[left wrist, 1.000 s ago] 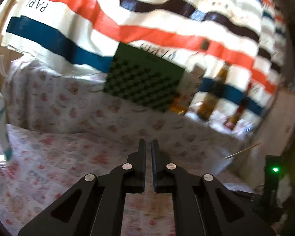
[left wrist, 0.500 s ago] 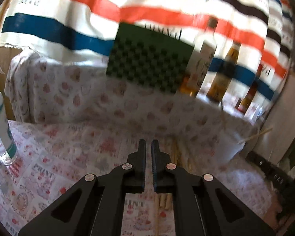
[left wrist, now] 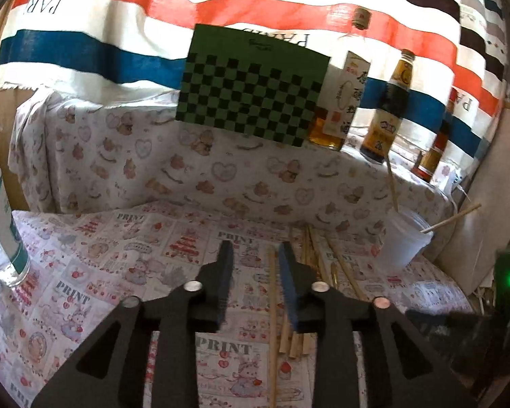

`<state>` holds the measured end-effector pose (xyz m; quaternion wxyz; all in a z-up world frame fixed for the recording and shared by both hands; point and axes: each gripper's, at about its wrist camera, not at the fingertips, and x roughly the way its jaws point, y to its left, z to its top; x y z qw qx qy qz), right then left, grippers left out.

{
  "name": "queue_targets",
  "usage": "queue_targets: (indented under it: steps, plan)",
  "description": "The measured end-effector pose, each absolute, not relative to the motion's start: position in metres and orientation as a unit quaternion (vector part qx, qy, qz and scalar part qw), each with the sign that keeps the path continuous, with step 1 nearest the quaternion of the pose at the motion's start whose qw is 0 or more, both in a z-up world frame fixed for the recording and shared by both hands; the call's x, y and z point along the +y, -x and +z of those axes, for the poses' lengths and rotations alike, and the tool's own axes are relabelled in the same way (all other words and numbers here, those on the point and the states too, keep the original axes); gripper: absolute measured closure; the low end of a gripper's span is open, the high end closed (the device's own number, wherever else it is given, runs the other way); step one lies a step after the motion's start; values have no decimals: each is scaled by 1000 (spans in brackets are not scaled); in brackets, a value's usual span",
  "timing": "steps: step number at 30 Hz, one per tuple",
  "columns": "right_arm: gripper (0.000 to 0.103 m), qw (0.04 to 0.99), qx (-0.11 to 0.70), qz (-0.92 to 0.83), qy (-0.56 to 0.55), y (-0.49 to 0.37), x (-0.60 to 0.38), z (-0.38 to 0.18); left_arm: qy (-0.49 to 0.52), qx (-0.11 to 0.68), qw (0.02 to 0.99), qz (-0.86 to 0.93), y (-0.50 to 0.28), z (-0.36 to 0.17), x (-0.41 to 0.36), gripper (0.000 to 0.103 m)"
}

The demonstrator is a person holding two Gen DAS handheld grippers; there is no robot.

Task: Organize utensils

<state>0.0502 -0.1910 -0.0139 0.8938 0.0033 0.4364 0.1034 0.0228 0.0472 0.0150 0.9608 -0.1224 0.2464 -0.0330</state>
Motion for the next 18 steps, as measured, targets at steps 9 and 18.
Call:
queue_targets:
  steps: [9,18]
  plan:
    - [82,868,487,88,40,-54,-172,-43,137,253,958,4,-27,8,56,38]
    - [95,894,442,77,9,-55,-191,-27,163,323,932,-15,-46,-14,59,31]
